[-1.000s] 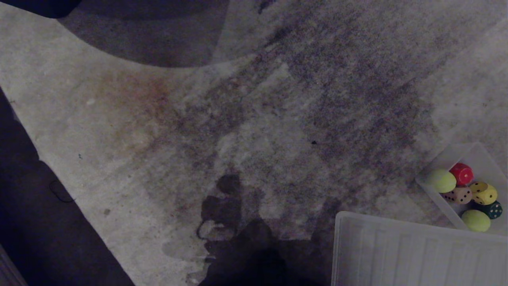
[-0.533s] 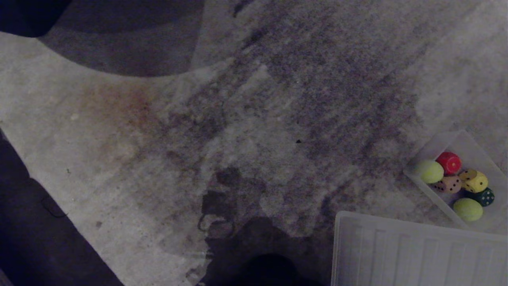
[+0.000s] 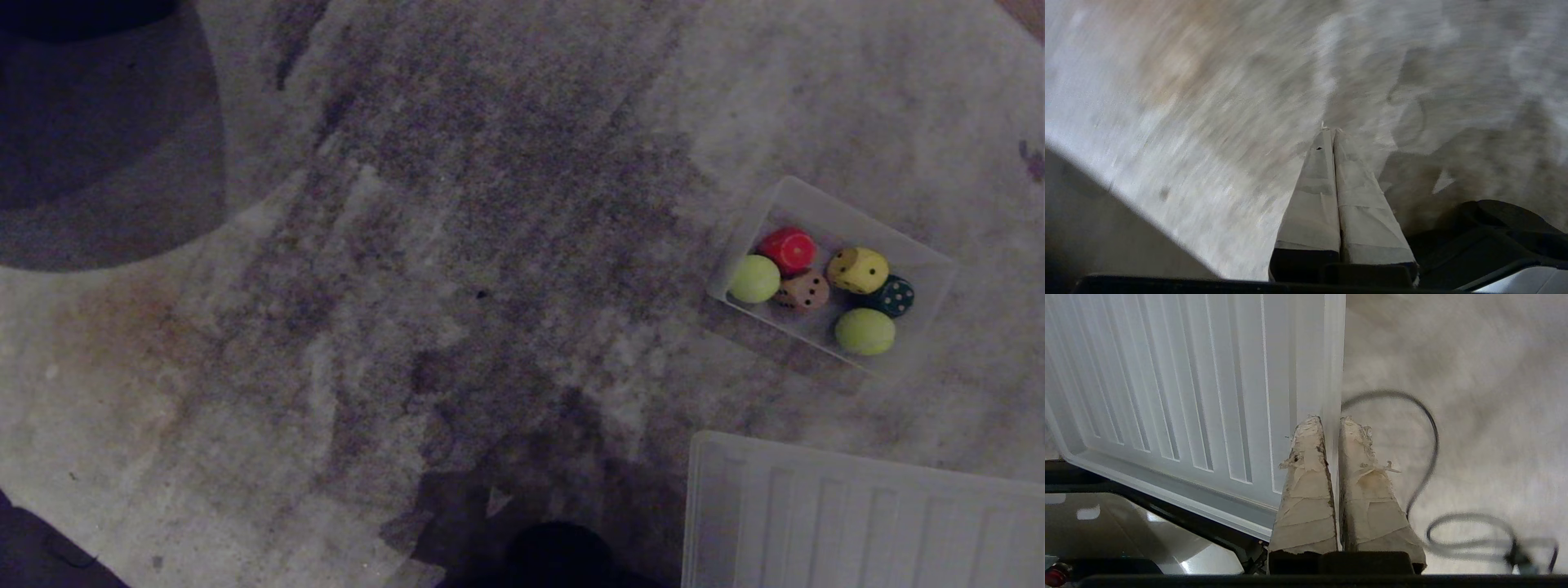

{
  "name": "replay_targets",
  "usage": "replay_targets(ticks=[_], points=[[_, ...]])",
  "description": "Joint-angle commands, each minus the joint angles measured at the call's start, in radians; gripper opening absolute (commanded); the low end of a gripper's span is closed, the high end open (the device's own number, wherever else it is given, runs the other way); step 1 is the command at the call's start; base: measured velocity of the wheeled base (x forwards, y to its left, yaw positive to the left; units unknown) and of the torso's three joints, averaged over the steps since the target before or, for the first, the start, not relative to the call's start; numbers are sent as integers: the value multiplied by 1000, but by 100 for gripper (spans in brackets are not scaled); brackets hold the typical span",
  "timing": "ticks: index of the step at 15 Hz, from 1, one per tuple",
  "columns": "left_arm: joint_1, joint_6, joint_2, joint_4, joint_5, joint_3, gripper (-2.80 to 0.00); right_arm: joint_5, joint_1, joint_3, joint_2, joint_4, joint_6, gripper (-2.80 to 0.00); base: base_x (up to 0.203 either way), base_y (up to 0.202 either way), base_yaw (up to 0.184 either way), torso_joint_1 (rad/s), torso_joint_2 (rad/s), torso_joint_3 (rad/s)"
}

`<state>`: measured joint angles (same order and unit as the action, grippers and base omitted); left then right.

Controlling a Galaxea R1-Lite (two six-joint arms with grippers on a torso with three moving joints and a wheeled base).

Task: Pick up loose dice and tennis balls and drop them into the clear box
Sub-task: Close the lid

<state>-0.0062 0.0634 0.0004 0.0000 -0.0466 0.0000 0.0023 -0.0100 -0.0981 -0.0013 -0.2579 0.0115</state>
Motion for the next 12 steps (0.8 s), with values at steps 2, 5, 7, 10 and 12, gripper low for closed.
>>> replay_targets(ticks=[2,5,7,10,12], points=[[0,1,1,0,-1,2,-280,1,-1,0,1,-1,-1,-280,2,9,-144,0,6,2],[0,1,1,0,-1,2,-280,-1,-1,0,1,-1,1,-280,1,1,-32,0,1,2],[0,1,1,0,-2,2,-280,-1,-1,0,1,-1,1,-280,0,0,0,0,0,0],[0,3,1,0,-2,2,-280,-1,-1,0,1,-1,1,-280,0,0,0,0,0,0],[0,1,1,-2,-1,2,-280,-1,-1,0,1,-1,1,-280,0,0,0,0,0,0]])
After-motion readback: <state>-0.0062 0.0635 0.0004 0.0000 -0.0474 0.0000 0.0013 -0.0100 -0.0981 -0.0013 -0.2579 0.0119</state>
